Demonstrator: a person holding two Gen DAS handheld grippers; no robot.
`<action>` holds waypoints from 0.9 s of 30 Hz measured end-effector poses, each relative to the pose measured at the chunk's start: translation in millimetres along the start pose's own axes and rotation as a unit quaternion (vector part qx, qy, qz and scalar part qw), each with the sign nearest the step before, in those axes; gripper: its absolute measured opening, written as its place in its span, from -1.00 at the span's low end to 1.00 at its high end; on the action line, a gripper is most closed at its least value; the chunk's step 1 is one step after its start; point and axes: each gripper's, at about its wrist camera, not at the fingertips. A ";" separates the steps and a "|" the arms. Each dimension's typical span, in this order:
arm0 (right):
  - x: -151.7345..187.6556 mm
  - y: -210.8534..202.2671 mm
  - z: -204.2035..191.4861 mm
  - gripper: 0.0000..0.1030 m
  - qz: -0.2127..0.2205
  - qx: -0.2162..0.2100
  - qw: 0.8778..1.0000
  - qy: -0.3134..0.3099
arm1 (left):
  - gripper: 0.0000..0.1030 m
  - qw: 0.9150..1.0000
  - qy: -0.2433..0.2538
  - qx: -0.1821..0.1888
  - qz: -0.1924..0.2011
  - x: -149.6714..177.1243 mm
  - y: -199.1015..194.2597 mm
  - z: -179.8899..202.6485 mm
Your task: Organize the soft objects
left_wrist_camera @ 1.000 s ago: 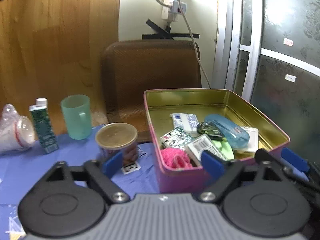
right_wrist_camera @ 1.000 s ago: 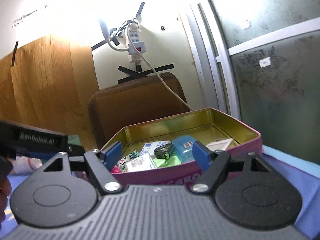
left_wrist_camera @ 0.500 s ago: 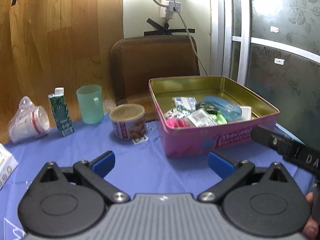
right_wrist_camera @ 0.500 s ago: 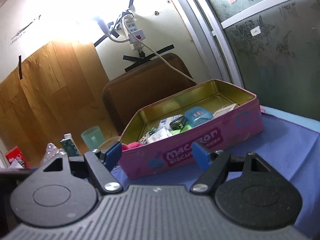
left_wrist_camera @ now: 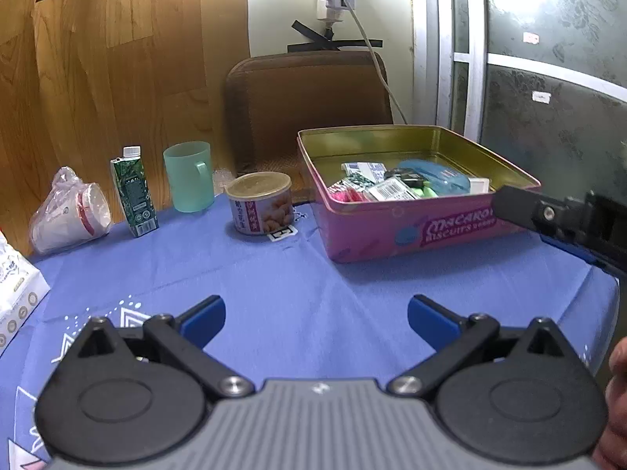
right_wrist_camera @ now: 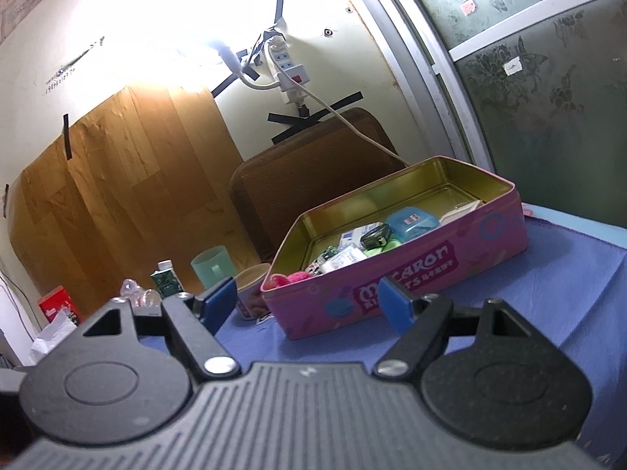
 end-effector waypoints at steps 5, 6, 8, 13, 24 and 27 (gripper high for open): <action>0.9 -2.7 -4.0 0.59 0.001 -0.010 1.000 0.005 | 0.99 1.000 0.010 -0.011 0.009 3.6 -6.1 1.0; 1.0 -2.7 -4.7 0.59 0.000 -0.011 1.000 0.006 | 0.99 1.000 0.013 -0.014 0.013 4.4 -7.3 1.0; 1.4 -3.0 -6.0 0.60 -0.002 -0.013 1.000 0.005 | 0.99 0.999 0.016 -0.019 0.020 5.5 -8.9 1.2; 0.7 -4.9 -6.2 0.60 -0.003 -0.011 1.000 0.002 | 0.99 1.000 0.018 -0.013 0.017 6.7 -8.5 2.2; 1.6 -2.0 -7.5 0.61 -0.010 -0.009 1.000 0.004 | 0.99 1.000 0.005 -0.013 -0.002 8.3 -0.1 -4.3; 1.0 -2.4 -8.3 0.61 -0.010 -0.009 1.000 0.003 | 0.99 1.000 0.002 -0.016 -0.002 8.7 0.3 -5.6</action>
Point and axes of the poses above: each gripper's, at about its wrist camera, not at the fingertips, and y roughly the way its jaws point, z to its right, x to its underside, and after that the axes turned 7 degrees about -x, right-handed
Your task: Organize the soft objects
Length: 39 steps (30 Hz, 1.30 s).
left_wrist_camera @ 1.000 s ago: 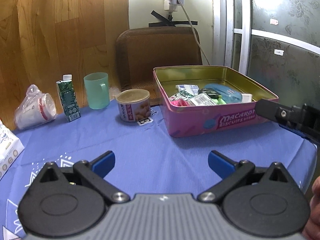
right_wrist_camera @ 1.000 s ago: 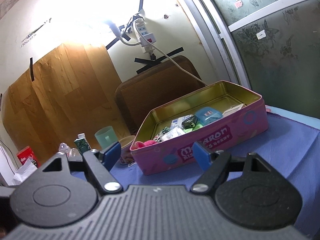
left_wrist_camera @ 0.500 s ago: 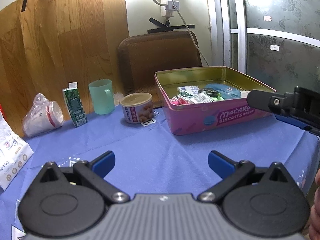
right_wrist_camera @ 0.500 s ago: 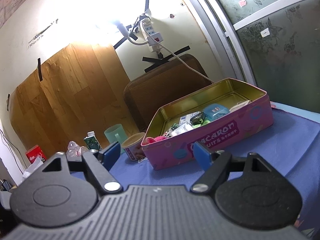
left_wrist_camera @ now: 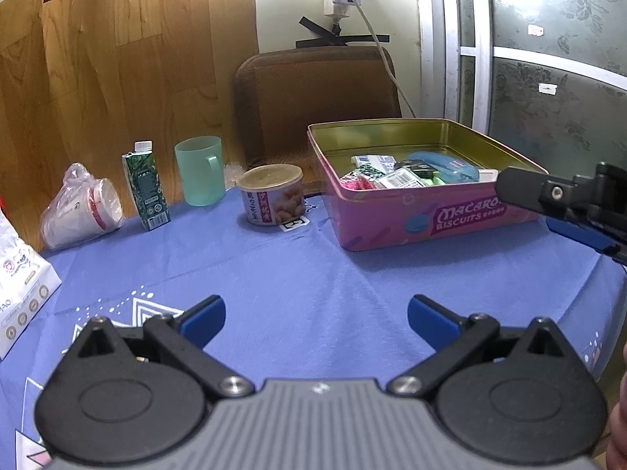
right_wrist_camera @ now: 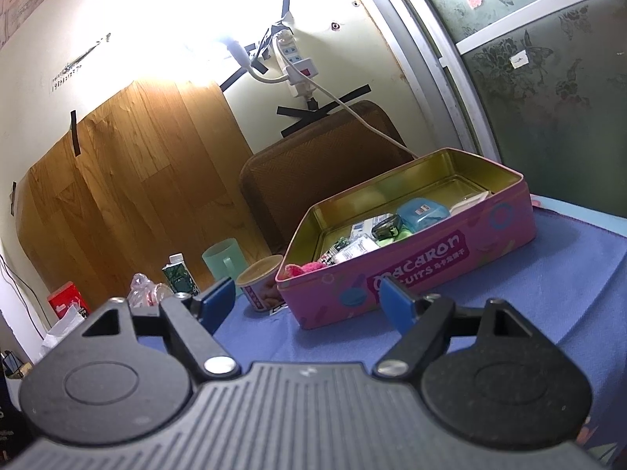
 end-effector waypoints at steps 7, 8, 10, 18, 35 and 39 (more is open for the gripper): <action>2.7 3.6 -3.3 0.84 -0.003 0.008 1.000 -0.006 | 0.99 1.000 -0.002 -0.010 0.008 1.1 -3.3 -3.6; 3.1 4.9 -4.0 0.88 -0.003 0.011 1.000 -0.006 | 0.99 1.000 -0.002 -0.016 0.009 0.9 -3.5 -4.3; 3.5 7.4 -3.3 0.95 -0.004 0.015 1.000 -0.002 | 0.99 1.000 -0.002 -0.021 0.011 0.7 -2.9 -7.8; 8.3 15.3 -5.5 1.00 -0.018 0.018 1.000 -0.003 | 0.99 0.999 -0.012 -0.034 0.007 3.8 2.1 -16.5; 9.4 15.8 -7.9 1.00 -0.008 0.014 1.000 -0.005 | 0.99 0.999 -0.014 -0.022 -0.028 9.0 17.3 -16.8; 9.6 13.7 -8.0 1.00 -0.006 0.011 1.000 -0.003 | 0.99 0.999 -0.019 -0.022 -0.038 10.1 18.3 -17.1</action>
Point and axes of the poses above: each gripper's, at about its wrist camera, not at the fingertips, and y roughly the way its jaws point, z to its right, x to its underside, and after that the axes turned 7 degrees about -x, right-handed
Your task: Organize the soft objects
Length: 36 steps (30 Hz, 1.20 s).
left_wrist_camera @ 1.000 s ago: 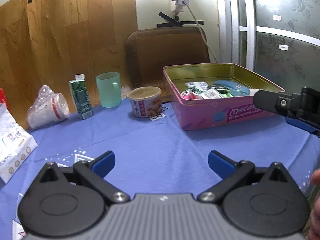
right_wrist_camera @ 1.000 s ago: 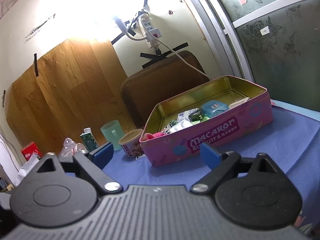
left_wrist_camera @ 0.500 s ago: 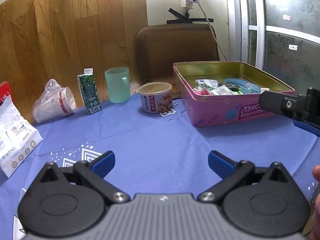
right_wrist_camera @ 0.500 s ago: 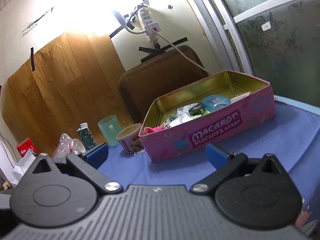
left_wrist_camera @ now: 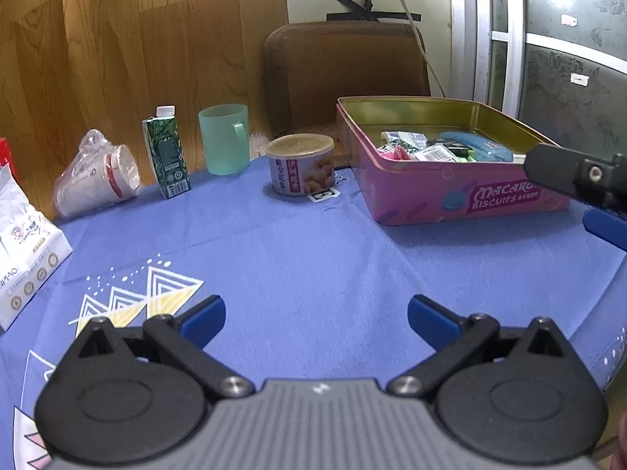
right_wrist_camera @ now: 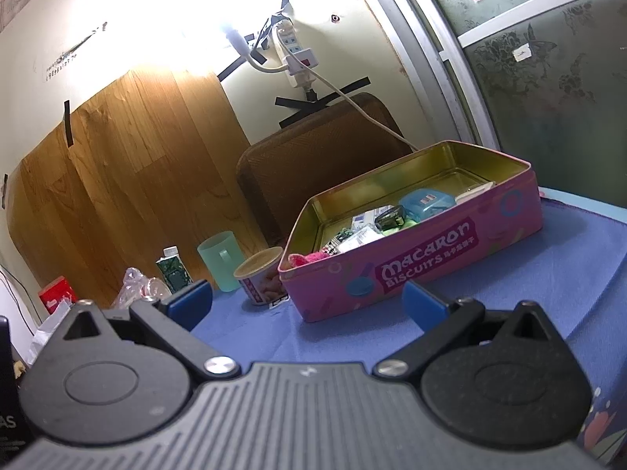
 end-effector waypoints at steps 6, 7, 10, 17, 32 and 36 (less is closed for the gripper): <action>-0.4 -1.9 1.3 1.00 0.004 0.005 1.000 0.003 | 0.99 1.000 0.003 -0.004 -0.002 0.2 -1.3 1.7; -0.5 -2.2 1.9 1.00 0.005 0.006 1.000 0.004 | 0.99 1.000 0.004 -0.004 -0.001 0.1 -1.6 1.8; 0.5 -3.5 2.7 1.00 0.007 0.008 1.000 0.004 | 0.99 1.000 0.004 -0.004 0.000 -0.8 -2.6 3.0; -0.3 -6.0 5.9 1.00 0.014 0.013 1.000 0.011 | 0.99 1.000 0.012 -0.005 0.002 0.0 -4.5 7.3; -0.3 -7.3 11.2 1.00 0.018 0.017 0.999 0.021 | 0.99 1.000 0.018 0.010 0.004 1.0 -5.6 9.4; -0.4 -7.0 10.8 1.00 0.018 0.016 0.999 0.021 | 0.99 1.000 0.018 0.011 0.005 1.2 -5.8 9.5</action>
Point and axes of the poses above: each gripper's, at about its wrist camera, not at the fingertips, and y roughly the way its jaws point, z to its right, x to its underside, and after that the axes turned 7 degrees about -x, right-handed
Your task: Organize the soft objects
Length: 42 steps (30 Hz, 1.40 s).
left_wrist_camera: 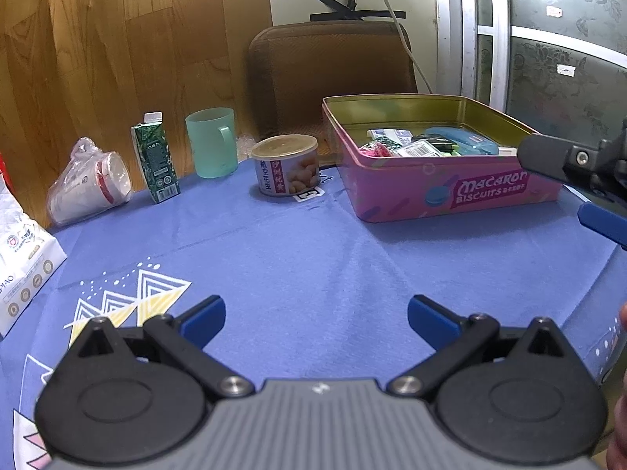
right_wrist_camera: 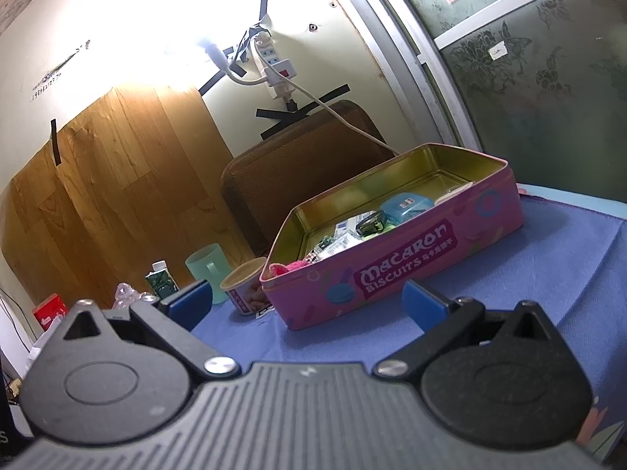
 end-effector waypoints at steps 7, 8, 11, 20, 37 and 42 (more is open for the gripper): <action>-0.7 -0.4 -0.3 1.00 0.002 0.001 1.000 0.000 | 0.99 1.000 0.000 -0.001 0.002 0.1 -1.0 1.2; -0.7 -0.3 -0.5 1.00 0.002 0.001 1.000 0.000 | 0.99 1.000 0.000 -0.002 0.003 0.2 -1.2 1.0; -0.7 -0.5 -0.5 1.00 0.002 0.000 1.000 0.000 | 0.99 1.000 0.000 -0.004 0.004 0.1 -1.6 1.4; -2.3 -0.8 -0.2 1.00 0.003 -0.001 1.000 0.000 | 0.99 1.000 0.001 -0.004 0.003 0.4 -2.0 2.7; -3.0 -0.4 0.9 1.00 0.003 0.000 1.000 0.000 | 0.99 1.000 0.006 -0.002 -0.002 0.9 -0.3 4.5; -3.2 -0.7 1.9 1.00 0.004 0.000 1.000 0.002 | 0.99 1.000 0.008 -0.001 -0.001 1.3 -0.3 4.9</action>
Point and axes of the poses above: each gripper's, at about its wrist camera, not at the fingertips, and y roughly the way its jaws point, z to its right, x to its underside, and after that the axes turned 7 degrees about -x, right-handed
